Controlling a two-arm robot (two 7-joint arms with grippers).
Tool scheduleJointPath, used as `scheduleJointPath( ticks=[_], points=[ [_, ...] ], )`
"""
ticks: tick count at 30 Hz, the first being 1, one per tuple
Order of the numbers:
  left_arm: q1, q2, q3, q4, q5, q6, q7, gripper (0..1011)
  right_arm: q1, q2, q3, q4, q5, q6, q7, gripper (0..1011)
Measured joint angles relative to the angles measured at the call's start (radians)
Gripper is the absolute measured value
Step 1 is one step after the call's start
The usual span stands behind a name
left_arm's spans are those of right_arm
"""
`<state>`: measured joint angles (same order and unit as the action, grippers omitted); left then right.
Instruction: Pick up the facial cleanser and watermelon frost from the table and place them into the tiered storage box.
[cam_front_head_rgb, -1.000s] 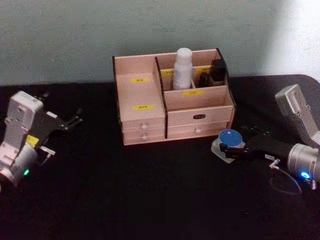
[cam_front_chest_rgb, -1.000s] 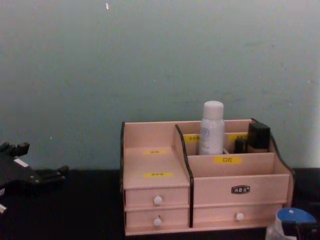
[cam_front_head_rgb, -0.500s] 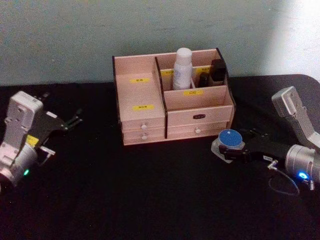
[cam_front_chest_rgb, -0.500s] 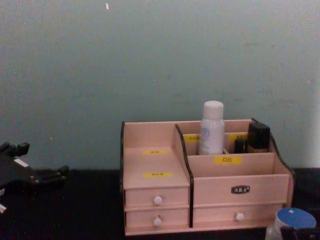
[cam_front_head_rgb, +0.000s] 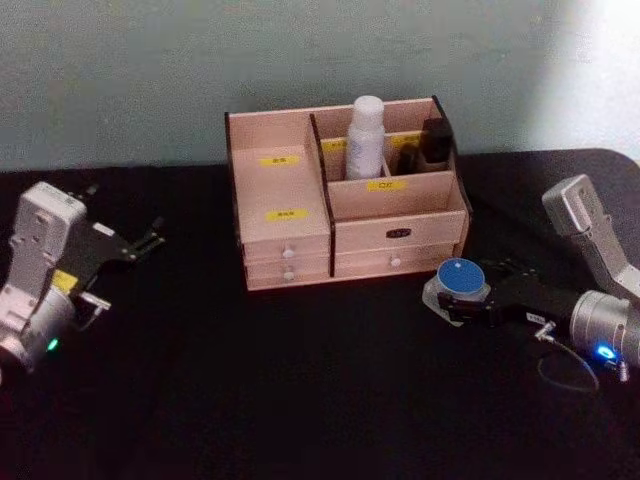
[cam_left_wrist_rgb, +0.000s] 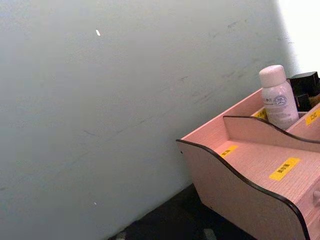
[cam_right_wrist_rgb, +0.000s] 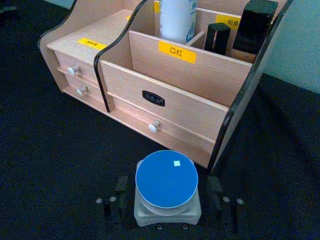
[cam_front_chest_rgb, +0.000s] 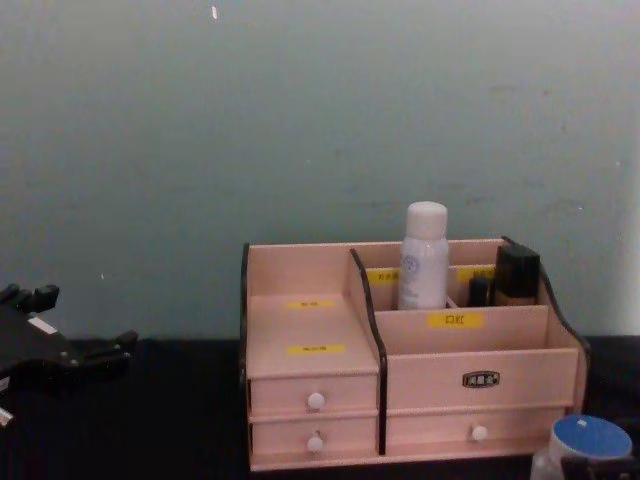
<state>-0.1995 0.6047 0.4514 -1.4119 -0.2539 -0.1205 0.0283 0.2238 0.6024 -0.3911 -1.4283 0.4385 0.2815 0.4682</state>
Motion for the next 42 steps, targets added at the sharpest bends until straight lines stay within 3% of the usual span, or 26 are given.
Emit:
scheduleJointPath(
  ticks=[9, 22, 42],
  points=[
    [0.0, 0.0, 0.0, 0.0, 0.0, 0.0, 0.0, 1001, 0.0, 0.0, 0.0, 0.0, 0.0, 0.0, 0.0, 992],
    [0.0, 0.0, 0.0, 0.0, 0.0, 0.0, 0.0, 1001, 0.0, 0.0, 0.001, -0.001, 0.0, 0.0, 0.0, 719],
    [0.0, 0.0, 0.0, 0.0, 0.0, 0.0, 0.0, 1001, -0.001, 0.005, 0.0, -0.003, 0.001, -0.002, 0.008, 713]
  ],
)
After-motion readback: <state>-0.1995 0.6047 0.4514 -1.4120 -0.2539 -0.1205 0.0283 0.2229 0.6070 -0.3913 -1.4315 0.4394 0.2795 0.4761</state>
